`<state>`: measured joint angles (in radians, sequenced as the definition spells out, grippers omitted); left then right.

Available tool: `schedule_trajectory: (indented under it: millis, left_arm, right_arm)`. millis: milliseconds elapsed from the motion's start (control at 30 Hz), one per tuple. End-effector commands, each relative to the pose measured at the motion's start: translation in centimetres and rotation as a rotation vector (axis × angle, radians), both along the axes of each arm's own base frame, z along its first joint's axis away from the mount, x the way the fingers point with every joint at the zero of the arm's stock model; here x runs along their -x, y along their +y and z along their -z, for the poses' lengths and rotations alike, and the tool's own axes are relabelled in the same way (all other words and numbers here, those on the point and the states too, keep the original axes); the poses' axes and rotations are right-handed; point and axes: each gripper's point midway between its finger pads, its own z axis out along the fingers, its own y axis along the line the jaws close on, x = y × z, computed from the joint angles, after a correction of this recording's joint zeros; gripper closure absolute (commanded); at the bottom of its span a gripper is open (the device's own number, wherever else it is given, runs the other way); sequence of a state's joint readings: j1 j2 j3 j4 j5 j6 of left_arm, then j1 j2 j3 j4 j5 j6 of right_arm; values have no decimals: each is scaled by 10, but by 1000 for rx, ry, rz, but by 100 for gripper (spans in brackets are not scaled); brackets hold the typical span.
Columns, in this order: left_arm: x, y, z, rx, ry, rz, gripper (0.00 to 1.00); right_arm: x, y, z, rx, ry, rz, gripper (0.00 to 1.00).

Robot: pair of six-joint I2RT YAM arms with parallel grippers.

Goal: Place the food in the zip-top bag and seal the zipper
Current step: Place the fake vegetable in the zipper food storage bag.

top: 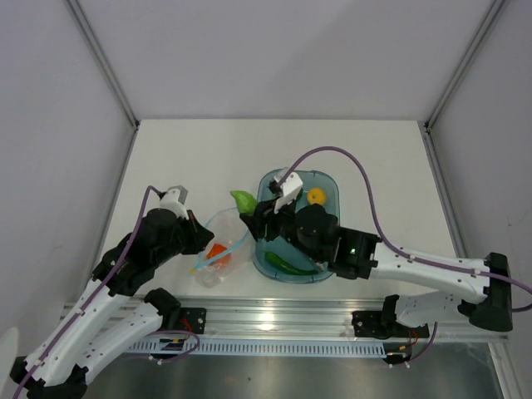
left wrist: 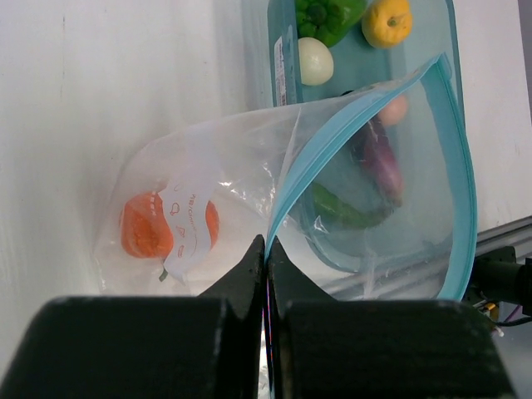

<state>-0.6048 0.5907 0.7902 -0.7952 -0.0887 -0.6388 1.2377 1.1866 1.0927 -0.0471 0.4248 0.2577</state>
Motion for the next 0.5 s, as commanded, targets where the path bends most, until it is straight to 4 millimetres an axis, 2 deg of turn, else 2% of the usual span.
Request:
schedule_trajectory:
  millis: [0,33,100,133,233,300,467]
  left_arm:
    - [1,-9,-18,53,-23,28,99]
    - [1,-9,-19,55,-22,28,99]
    - [1,-10,-20,62,-25,30,100]
    - [2,-10,-20,62,-24,33,99]
    - [2,-10,-21,66,-24,33,99]
    - [3,-11,-21,67,-21,38,99]
    - [6,-13,-25,88,-27,49,99]
  right_arm:
    - [1,32,-42,-114,-164,-22,92]
    - [2,37,-56,-173,-205,-22,92]
    - [3,48,-48,-187,-221,-23,93]
    - [4,51,-60,-248,-249,-14,93]
    - [8,64,-56,-253,-291,-5,93]
    - [7,68,-64,-289,-303,13,93]
    - [9,77,-42,-287,-293,26,93]
